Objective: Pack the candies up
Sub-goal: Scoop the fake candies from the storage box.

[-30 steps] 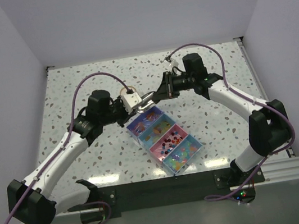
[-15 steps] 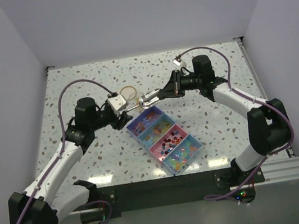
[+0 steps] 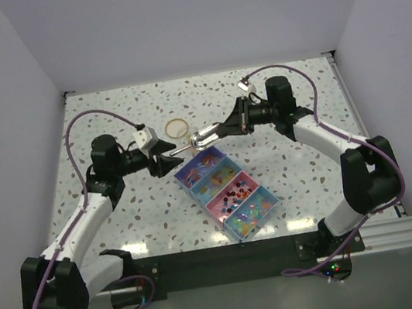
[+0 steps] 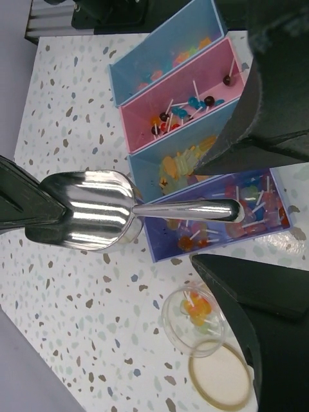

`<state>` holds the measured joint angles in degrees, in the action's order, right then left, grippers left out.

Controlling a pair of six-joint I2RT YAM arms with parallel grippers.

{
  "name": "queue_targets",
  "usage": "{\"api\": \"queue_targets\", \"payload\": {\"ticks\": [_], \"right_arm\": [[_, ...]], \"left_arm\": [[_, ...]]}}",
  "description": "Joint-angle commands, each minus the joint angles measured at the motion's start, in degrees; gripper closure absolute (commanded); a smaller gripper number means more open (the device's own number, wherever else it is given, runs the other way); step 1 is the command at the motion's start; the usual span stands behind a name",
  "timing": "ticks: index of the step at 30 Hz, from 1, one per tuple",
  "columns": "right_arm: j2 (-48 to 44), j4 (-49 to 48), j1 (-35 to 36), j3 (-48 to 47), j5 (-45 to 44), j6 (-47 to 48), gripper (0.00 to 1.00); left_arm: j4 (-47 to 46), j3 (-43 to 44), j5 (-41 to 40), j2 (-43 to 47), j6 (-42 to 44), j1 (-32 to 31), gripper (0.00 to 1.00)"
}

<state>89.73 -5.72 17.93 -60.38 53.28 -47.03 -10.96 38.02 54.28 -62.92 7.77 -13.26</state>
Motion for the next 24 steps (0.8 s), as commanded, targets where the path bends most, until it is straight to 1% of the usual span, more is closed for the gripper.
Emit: {"api": "queue_targets", "payload": {"ticks": [1, 3, 4, 7, 10, 13, 16, 18, 21, 23, 24], "right_arm": [[0.4, -2.8, -0.3, 0.2, 0.8, -0.2, 1.0], [0.4, -2.8, -0.2, 0.1, 0.7, -0.1, 1.0], [0.4, -2.7, -0.3, 0.1, 0.5, -0.1, 1.0], [0.4, -2.7, -0.3, -0.1, 0.2, -0.1, 1.0], [0.5, -1.9, -0.3, -0.2, -0.4, 0.4, 1.0], [0.4, -1.9, -0.3, 0.0, -0.7, 0.3, 1.0], [0.3, -2.0, -0.3, 0.2, -0.8, 0.3, 1.0], [0.3, -2.1, -0.3, 0.3, -0.8, 0.3, 1.0], [0.1, -2.2, -0.3, 0.5, -0.8, 0.2, 1.0], [0.1, -2.3, -0.2, 0.7, -0.8, 0.2, 1.0], [0.1, -2.3, -0.3, 0.8, -0.8, 0.2, 1.0]], "left_arm": [[-6.2, 3.0, 4.6, -1.1, -4.3, 0.2, 0.44], [-6.3, 3.3, 3.1, -1.2, -4.7, 0.2, 0.44], [-6.4, 3.3, 2.2, -1.2, -5.0, 0.1, 0.47], [-6.3, 3.6, -0.9, -0.8, -5.5, -0.5, 0.51], [-3.9, 4.3, -4.7, -0.5, -4.4, -2.5, 0.53], [-0.8, 4.7, -9.8, -0.7, -2.3, -6.3, 0.56], [-0.8, 4.5, -11.4, -1.2, -2.8, -7.0, 0.61], [-0.8, 4.5, -12.0, -1.3, -2.8, -7.3, 0.66], [-0.8, 4.5, -12.2, -1.3, -2.9, -7.4, 0.69], [-0.9, 4.3, -12.2, -1.2, -3.0, -7.4, 0.69], [-1.2, 3.9, -12.5, -1.1, -3.3, -7.4, 0.72]]}}
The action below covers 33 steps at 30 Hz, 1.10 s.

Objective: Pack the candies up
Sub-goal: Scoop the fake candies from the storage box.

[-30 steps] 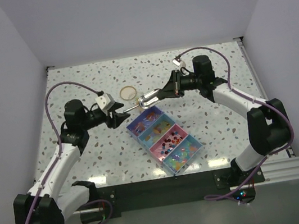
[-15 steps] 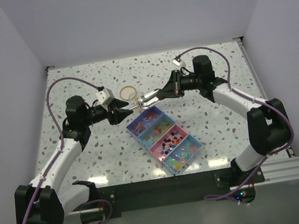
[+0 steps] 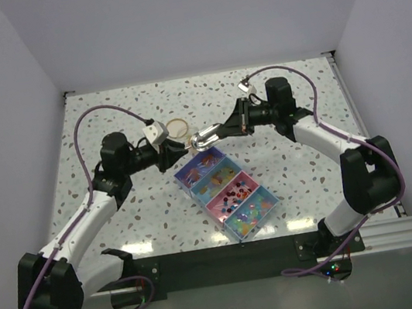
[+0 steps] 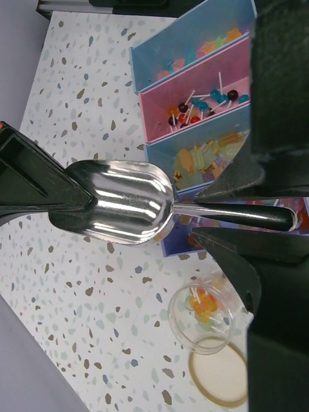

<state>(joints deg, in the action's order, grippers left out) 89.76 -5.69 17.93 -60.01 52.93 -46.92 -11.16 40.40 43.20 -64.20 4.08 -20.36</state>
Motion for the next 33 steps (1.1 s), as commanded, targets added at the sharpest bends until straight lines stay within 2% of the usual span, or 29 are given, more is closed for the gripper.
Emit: {"api": "queue_targets", "payload": {"ticks": [1, 6, 11, 14, 18, 19, 20, 23, 26, 28, 33], "right_arm": [[0.1, -2.4, -0.2, 0.5, -0.5, 0.1, 1.0], [0.0, -3.1, -0.3, 0.8, -0.5, -0.5, 1.0], [-0.2, -4.8, -0.3, 1.4, -0.6, -1.7, 1.0], [-0.3, -6.1, -0.2, 1.7, -0.5, -2.6, 1.0], [-0.2, -5.6, -0.3, 1.6, -0.5, -2.1, 1.0], [-0.3, -4.1, -0.2, 1.5, -0.5, -1.7, 0.96], [-0.3, -2.8, -0.3, 0.9, -0.6, 0.2, 0.79], [-1.0, 4.3, -0.2, -1.0, -2.2, 5.6, 0.55], [-1.9, 12.7, -0.3, -3.7, -4.9, 11.9, 0.47], [-2.3, 19.2, -0.3, -5.2, -8.7, 15.3, 0.46], [-2.5, 28.3, -0.2, -8.5, -17.2, 24.4, 0.43]], "left_arm": [[-1.1, 1.4, -1.5, 0.4, 0.2, -0.3, 0.74], [-1.5, 0.5, -1.8, 1.1, -0.6, -0.3, 0.83], [-1.3, -0.2, -1.8, 1.3, -0.8, -0.3, 0.85], [-1.4, -0.6, -1.5, 1.4, -1.4, -0.3, 1.0], [-1.8, -0.8, -2.2, 2.0, -2.1, -0.3, 1.0], [-1.6, -0.7, -2.7, 2.4, -2.1, -0.2, 1.0], [-1.1, -0.5, -3.1, 2.7, -2.0, -0.3, 1.0], [3.1, 0.8, -5.0, 3.1, -0.2, -0.2, 1.0], [10.2, 3.2, -6.3, 3.2, 2.2, -0.2, 1.0], [15.8, 4.3, -7.0, 4.2, 3.6, -0.2, 1.0], [27.3, 7.2, -10.8, 5.7, 5.7, -0.2, 1.0]]}}
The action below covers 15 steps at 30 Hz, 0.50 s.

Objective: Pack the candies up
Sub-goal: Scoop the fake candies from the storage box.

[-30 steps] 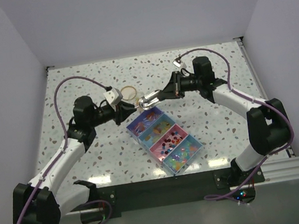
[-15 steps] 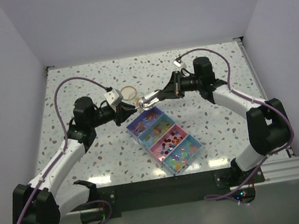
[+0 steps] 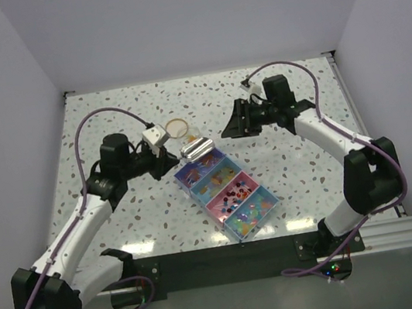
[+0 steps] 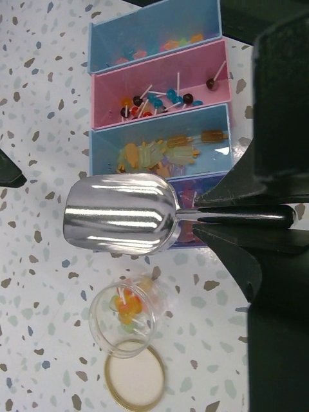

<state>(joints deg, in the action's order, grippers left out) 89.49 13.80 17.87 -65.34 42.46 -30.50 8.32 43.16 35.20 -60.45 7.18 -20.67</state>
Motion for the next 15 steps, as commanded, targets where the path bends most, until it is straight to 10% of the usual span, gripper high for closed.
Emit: {"api": "queue_targets", "payload": {"ticks": [1, 15], "right_arm": [[-1.8, 9.7, 0.0, -3.8, -9.1, 9.7, 0.44], [7.3, 16.2, 11.7, -12.4, -32.2, 18.0, 0.49]], "left_arm": [[9.7, 5.1, -3.2, 1.8, 2.7, 0.1, 1.0], [40.4, 24.5, -14.4, -7.5, 2.1, -3.1, 1.0]]}}
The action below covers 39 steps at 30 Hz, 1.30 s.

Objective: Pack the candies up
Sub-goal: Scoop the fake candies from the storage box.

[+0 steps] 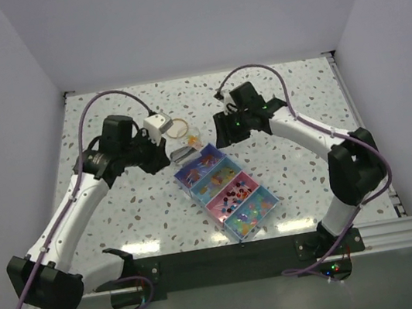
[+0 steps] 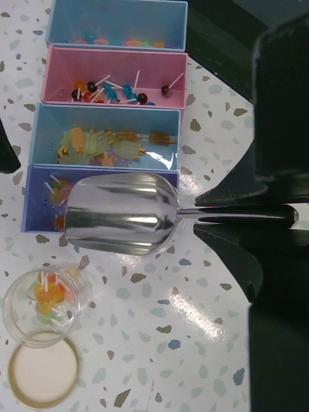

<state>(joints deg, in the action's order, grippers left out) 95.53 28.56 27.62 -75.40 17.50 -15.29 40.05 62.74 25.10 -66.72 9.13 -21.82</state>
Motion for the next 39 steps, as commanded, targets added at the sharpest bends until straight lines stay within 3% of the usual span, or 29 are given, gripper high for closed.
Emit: {"api": "queue_targets", "payload": {"ticks": [1, 9, 20, 25, 30, 39], "right_arm": [[2.2, 1.3, 2.3, -2.8, -7.4, 3.1, 0.5], [6.3, -0.7, 4.2, -3.7, -7.3, 4.7, 0.57], [9.0, -3.6, 4.4, -3.8, -3.8, 4.7, 0.8], [9.8, -4.0, 4.4, -3.8, -3.3, 4.8, 0.84], [9.9, -4.1, 4.4, -3.4, -3.2, 5.3, 1.0], [9.0, -5.1, 4.5, -2.2, -2.9, 5.7, 1.0]], "left_arm": [[9.8, 5.5, -5.2, -1.7, -0.2, -2.5, 1.0], [16.1, 10.6, -11.2, -7.2, -3.3, -6.5, 1.0], [19.8, 15.8, -13.1, -13.3, -3.9, -7.8, 1.0], [20.9, 17.3, -13.8, -15.6, -3.9, -8.5, 1.0], [22.5, 18.8, -15.5, -17.9, -3.9, -9.0, 1.0], [27.0, 23.7, -18.9, -23.4, -3.4, -10.7, 1.0]]}}
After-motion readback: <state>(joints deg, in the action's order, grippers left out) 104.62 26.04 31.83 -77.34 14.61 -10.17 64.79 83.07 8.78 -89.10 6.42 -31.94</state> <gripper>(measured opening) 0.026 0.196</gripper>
